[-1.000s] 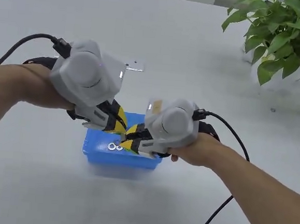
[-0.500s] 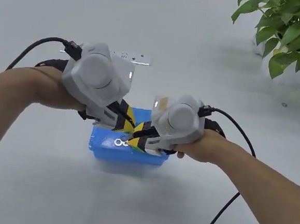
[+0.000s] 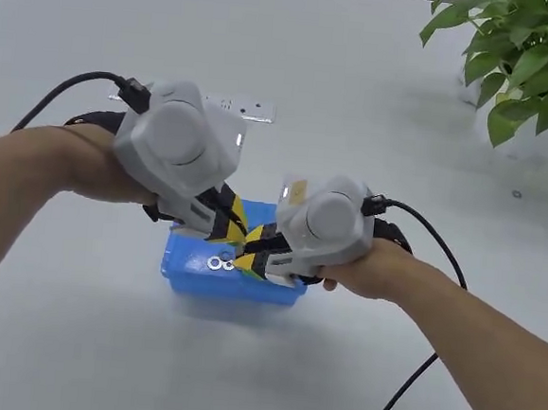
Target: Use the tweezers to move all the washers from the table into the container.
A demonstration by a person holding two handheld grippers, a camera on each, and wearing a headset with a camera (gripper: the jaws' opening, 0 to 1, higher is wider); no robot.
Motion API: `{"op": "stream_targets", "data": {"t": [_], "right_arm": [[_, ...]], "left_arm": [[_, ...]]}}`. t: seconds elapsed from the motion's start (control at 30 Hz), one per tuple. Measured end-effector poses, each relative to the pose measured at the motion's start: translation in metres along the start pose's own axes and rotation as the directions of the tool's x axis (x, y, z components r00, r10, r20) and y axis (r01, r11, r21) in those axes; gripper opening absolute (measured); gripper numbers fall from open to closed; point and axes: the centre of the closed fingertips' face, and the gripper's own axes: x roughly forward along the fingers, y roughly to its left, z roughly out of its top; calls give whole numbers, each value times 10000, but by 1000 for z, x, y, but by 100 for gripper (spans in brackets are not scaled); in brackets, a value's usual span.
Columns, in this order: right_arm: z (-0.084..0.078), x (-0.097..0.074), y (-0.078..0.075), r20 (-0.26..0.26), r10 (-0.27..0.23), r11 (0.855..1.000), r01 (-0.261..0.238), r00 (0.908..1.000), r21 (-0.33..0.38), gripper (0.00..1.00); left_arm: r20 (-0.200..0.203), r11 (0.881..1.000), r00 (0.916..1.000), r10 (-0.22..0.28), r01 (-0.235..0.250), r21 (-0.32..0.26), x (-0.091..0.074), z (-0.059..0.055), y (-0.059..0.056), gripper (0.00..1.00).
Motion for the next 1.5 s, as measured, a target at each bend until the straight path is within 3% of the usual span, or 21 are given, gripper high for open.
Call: {"op": "stream_targets", "data": {"t": [0.73, 1.5], "right_arm": [[22, -21, 7, 294, -297, 9994, 301, 9991, -145, 11], [37, -40, 27, 531, -399, 9987, 415, 9978, -310, 9]], "left_arm": [[58, 9998, 9998, 179, -179, 56, -27, 15, -5, 6], [214, 9999, 9997, 104, -105, 70, -50, 21, -25, 6]]}}
